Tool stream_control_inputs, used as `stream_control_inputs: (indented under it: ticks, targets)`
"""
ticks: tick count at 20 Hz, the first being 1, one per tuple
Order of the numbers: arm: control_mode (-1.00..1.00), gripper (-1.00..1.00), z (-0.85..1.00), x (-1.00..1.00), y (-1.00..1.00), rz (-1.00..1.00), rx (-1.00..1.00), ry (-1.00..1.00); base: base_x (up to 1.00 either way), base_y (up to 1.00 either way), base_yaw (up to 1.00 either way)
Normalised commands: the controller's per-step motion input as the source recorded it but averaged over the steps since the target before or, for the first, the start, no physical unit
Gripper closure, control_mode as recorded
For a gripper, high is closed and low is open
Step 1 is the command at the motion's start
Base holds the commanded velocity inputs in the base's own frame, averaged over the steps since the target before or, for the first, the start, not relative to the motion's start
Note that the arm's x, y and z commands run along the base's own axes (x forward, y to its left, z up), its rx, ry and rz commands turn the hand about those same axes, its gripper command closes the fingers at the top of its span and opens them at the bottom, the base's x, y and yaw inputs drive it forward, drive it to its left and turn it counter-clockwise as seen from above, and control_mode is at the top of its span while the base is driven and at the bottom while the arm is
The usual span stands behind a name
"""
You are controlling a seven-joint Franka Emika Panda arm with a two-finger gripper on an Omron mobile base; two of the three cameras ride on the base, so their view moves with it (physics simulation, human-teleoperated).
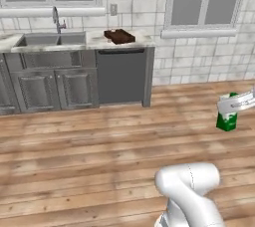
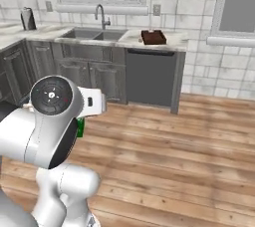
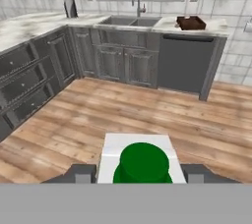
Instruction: Take out the milk from the fridge and place it on the tray on the counter. Then take the sugar cube near the tray and place it in the tray.
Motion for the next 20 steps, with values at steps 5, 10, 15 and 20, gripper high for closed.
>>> stream_control_inputs:
  ticks: [5,10,15,20]
  targets:
    - [1.00,1.00,0.00,0.00,0.00,0.00,0.00,0.00,1.00,0.02,0.00]
    - [1.00,1.00,0.00,0.00,0.00,0.00,0.00,0.00,1.00,0.03,0.02]
    - [1.00,1.00,0.00,0.00,0.00,0.00,0.00,0.00,1.00,0.17,0.01]
    - [1.00,1.00,0.00,0.00,0.00,0.00,0.00,0.00,1.00,0.06,0.00]
